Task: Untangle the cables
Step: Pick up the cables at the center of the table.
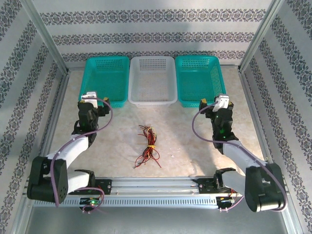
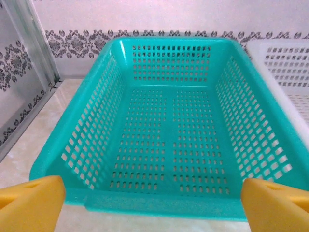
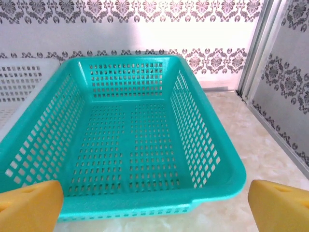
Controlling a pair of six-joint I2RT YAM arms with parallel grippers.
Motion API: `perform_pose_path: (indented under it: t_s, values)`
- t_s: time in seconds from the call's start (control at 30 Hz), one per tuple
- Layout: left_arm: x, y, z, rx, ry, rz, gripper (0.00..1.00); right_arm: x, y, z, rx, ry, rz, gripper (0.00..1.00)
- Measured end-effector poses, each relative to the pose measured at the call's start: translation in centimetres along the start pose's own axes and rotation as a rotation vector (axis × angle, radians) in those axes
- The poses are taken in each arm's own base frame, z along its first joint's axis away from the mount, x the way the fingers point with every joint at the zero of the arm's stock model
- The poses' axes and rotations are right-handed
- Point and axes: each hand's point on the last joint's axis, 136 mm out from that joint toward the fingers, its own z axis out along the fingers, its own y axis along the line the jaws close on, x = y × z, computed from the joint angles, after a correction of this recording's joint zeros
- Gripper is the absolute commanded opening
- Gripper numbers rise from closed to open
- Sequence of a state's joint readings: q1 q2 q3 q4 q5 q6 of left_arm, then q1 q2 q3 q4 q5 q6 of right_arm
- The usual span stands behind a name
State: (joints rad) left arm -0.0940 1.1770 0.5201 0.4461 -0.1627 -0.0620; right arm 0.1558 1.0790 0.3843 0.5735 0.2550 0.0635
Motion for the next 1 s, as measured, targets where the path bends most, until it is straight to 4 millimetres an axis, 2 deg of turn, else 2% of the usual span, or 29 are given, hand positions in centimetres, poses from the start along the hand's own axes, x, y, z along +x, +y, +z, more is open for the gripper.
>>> perform_pose_path:
  t_s: [0.07,0.2,0.33,0.43,0.5,0.57,0.63,0.7,0.73,0.8,0.87,0.93,1.0]
  values:
    - [0.4,-1.8,-0.7,0.034,0.057,0.007,0.9,0.6,0.1,-0.8,0.025,0.047,0.016,0.98]
    - [2.5,-5.9,-2.7,0.124,0.212,0.003,0.84,1.4,-0.7,-3.1,0.116,0.154,0.102,0.98]
    - [3.7,-7.2,-5.2,0.161,0.337,-0.09,0.79,1.1,-0.8,-6.0,0.179,0.255,0.217,0.98]
    - [4.2,-7.4,-7.3,0.181,0.417,-0.191,0.76,2.0,0.4,-7.6,0.176,0.379,0.242,0.98]
    - [4.2,-7.5,-8.6,0.196,0.46,-0.249,0.75,2.9,2.8,-8.9,0.154,0.491,0.189,0.99]
    - [3.8,-7.5,-9.7,0.21,0.484,-0.292,0.75,2.6,6.4,-10.5,0.098,0.554,0.077,0.98]
    - [2.9,-7.7,-10.5,0.226,0.491,-0.323,0.74,0.5,10.8,-11.7,0.011,0.518,-0.006,0.98]
    - [1.4,-8.0,-11.0,0.245,0.477,-0.354,0.73,-1.7,15.1,-12.8,-0.082,0.455,-0.012,0.98]
    - [0.9,-8.1,-11.0,0.252,0.469,-0.365,0.73,-2.0,16.2,-13.0,-0.109,0.45,0.003,0.98]
    - [0.1,-8.3,-11.1,0.259,0.459,-0.391,0.73,-0.7,17.4,-12.1,-0.124,0.506,0.037,0.99]
    - [0.2,-8.4,-11.1,0.262,0.468,-0.414,0.74,1.4,18.3,-11.3,-0.112,0.564,0.019,0.98]
    - [0.5,-8.8,-11.1,0.273,0.486,-0.439,0.75,3.8,20.5,-12.4,-0.156,0.609,-0.034,0.98]
    - [0.9,-9.2,-11.1,0.29,0.504,-0.471,0.75,6.1,23.3,-14.8,-0.261,0.651,-0.08,0.95]
